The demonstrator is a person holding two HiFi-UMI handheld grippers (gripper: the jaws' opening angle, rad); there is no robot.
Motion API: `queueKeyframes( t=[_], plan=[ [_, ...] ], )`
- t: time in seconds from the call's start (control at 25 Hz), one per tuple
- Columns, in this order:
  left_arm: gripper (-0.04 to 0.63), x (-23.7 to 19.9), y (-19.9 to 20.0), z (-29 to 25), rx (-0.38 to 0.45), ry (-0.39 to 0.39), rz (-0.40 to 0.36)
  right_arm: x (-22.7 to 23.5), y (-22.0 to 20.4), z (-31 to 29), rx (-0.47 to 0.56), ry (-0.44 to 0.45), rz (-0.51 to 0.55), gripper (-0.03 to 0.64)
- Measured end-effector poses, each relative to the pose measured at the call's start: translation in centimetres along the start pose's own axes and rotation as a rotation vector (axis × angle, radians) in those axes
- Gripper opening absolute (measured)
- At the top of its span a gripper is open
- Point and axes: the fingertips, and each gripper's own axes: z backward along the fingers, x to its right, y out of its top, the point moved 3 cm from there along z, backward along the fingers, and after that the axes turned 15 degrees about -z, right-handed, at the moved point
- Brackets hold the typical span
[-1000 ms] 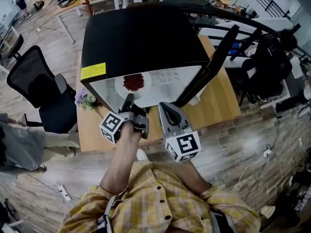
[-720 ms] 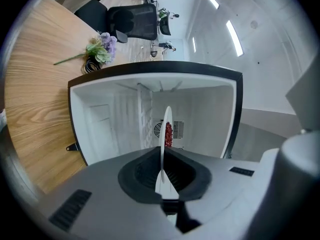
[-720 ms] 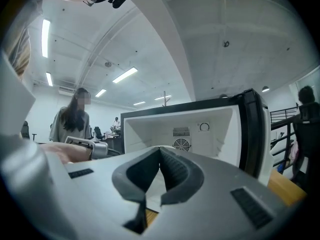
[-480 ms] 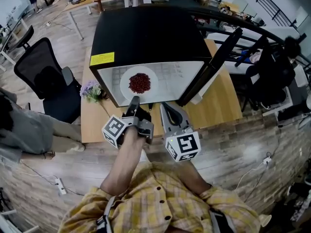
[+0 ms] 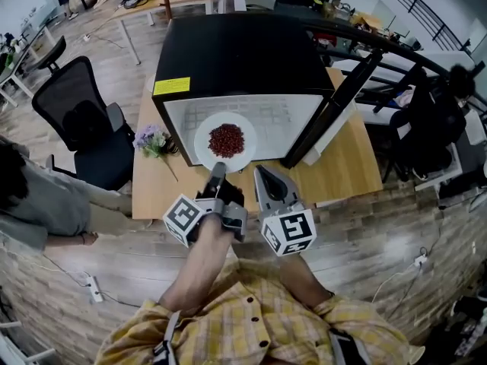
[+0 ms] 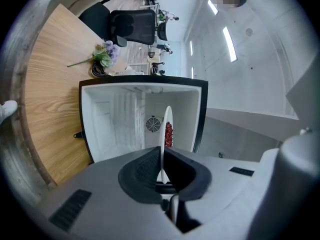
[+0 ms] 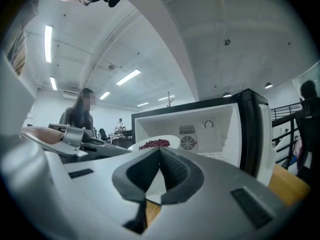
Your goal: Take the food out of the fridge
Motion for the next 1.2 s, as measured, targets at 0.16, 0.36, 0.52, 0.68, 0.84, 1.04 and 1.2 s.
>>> queueKeyframes(
  t=[0.16,0.36,0.52,0.68,0.84,1.04,1.2],
  plan=[
    [0.005,0.6,-0.1,0.9,0.001,-0.014,-0.012,-0.3,-0.4,0.3,0.002,-0.002,0.012,0.008],
    [0.005,0.9,-0.5,2.1,-0.005,-0.007,-0.015,-0.6,-0.6,0.7,0.002,-0.004,0.011,0.007],
    [0.005,0.9,-1.1,3.5,-0.004,-0.016,-0.022,-1.2,-0.8,2.0,0.021,-0.003,0.014,0.007],
    [0.005,1.4,-1.3,4.3,-0.002,-0.025,-0.025,-1.6,-0.8,2.6,0.021,0.0,0.014,0.008],
    [0.005,2.0,-1.6,4.9,-0.002,-0.037,-0.031,-1.9,-0.8,3.4,0.017,0.0,0.017,0.007],
    [0.005,1.9,-1.6,5.5,-0.001,-0.035,-0.023,-2.4,-0.9,3.6,0.019,0.006,0.025,0.008],
    [0.005,2.6,-1.2,5.5,-0.001,-0.039,-0.025,-2.8,-0.2,3.4,0.023,0.004,0.033,0.007]
  ],
)
